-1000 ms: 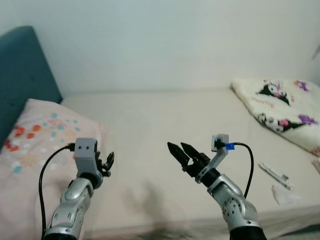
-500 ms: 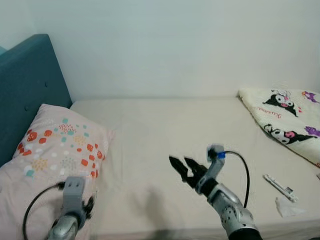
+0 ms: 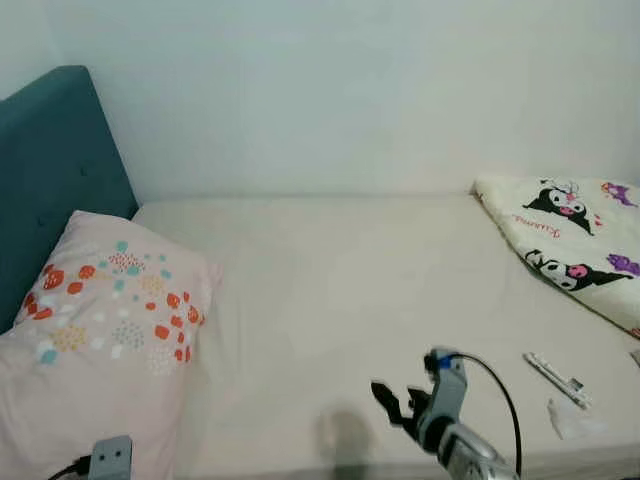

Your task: Clean up the room

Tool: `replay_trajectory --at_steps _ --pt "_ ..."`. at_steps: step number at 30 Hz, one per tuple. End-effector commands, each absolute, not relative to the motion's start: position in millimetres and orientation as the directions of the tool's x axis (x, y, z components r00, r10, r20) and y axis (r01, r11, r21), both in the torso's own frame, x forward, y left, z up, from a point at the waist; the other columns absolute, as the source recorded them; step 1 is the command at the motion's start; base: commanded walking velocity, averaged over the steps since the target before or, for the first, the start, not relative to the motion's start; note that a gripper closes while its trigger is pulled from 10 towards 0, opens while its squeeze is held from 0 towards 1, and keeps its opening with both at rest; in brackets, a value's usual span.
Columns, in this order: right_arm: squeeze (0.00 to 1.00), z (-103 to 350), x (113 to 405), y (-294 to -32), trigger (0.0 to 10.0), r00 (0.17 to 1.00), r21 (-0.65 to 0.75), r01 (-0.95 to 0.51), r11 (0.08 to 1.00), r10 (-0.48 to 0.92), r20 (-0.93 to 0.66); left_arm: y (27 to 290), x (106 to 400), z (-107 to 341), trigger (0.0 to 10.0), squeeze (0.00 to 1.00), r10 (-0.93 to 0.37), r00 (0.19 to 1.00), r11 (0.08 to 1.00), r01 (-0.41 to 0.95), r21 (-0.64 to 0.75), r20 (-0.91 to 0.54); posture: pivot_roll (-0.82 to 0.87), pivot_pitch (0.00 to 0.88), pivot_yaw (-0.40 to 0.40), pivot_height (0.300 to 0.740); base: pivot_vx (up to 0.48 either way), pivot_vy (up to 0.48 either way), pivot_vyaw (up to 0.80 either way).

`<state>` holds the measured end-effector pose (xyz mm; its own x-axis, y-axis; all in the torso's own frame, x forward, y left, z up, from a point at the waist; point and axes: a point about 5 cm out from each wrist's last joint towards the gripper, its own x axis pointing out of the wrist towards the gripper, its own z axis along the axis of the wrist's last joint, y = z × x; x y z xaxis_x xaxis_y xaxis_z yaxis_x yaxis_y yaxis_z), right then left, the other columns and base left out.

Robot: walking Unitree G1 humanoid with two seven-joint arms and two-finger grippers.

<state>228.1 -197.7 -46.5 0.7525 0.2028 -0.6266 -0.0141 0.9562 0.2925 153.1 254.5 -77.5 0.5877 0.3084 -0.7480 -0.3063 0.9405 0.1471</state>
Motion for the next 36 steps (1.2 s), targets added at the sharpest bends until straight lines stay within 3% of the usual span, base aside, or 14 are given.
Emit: replay_trajectory --at_steps 1,8,12,13,16,36 --pt "0.0 -61 209 -199 10.0 0.689 0.248 0.005 0.969 0.176 -0.703 255 136 -86 10.0 0.0 0.319 0.532 0.94 -0.285 0.189 -0.785 -0.04 0.0 -0.049 0.74 0.0 0.0 0.8" --pt "0.0 -74 189 -205 10.0 0.617 0.193 0.024 0.981 0.138 -0.775 250 126 -91 10.0 0.0 0.283 0.501 0.942 -0.306 0.139 -0.818 -0.04 0.0 -0.052 0.74 0.0 0.0 0.8" --pt "0.0 -87 162 -211 10.0 0.522 0.137 0.025 0.99 0.104 -0.846 247 118 -95 10.0 0.0 0.261 0.472 0.936 -0.338 0.1 -0.842 -0.02 0.0 -0.06 0.74 0.0 0.0 0.8" --pt "0.0 -92 150 -212 10.0 0.479 0.097 -0.012 0.995 0.091 -0.873 246 116 -97 10.0 0.0 0.252 0.464 0.938 -0.333 0.096 -0.849 -0.02 0.0 -0.06 0.74 0.0 0.0 0.8" --pt "0.0 -95 145 -210 10.0 0.453 0.067 -0.077 0.995 0.094 -0.887 245 116 -97 10.0 0.0 0.243 0.466 0.942 -0.322 0.093 -0.851 -0.03 0.0 -0.06 0.74 0.0 0.0 0.8" --pt "0.0 -96 144 -203 10.0 0.445 0.006 -0.205 0.979 0.099 -0.89 233 138 -93 10.0 0.0 0.175 0.508 0.972 -0.224 0.067 -0.843 -0.04 0.0 -0.053 0.74 0.0 0.0 0.8"
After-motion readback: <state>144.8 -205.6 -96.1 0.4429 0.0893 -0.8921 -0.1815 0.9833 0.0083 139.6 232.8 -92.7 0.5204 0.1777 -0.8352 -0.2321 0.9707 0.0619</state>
